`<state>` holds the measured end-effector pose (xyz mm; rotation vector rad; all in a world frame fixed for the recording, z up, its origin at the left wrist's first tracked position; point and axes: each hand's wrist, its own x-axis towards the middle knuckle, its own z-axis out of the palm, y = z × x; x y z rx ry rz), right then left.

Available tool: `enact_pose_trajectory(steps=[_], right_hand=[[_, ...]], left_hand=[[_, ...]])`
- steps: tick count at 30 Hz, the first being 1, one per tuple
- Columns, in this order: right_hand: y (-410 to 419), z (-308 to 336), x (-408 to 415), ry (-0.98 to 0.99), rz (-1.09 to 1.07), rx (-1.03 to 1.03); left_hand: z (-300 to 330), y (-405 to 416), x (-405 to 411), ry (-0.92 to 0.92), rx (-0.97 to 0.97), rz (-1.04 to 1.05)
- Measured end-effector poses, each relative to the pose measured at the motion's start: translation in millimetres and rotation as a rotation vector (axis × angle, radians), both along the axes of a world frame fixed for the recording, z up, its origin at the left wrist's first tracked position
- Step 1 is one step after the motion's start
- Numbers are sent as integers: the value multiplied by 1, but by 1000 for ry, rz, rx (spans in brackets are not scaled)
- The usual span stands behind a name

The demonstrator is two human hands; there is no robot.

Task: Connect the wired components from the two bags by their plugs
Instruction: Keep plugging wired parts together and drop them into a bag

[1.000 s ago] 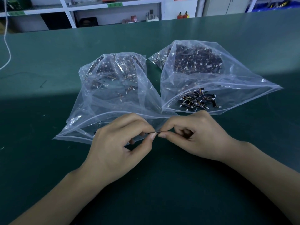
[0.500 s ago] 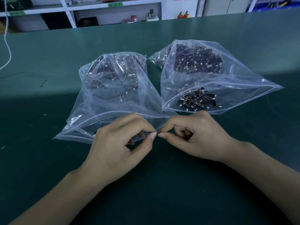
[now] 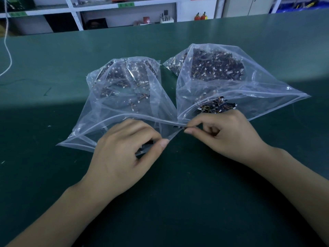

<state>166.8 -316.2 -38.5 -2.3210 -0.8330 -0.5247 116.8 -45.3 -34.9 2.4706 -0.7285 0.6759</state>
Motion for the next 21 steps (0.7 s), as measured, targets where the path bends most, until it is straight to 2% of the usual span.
enact_pose_trajectory(steps=[4,15,21], right_hand=[[-10,1,9,19,-132,55],[-22,-1,20,249,-451,25],[-26,2,22,188,-498,105]], left_hand=[[-1,8,6,56,72,56],[-5,18,8,226,198,273],[-1,18,6,210,172,280]])
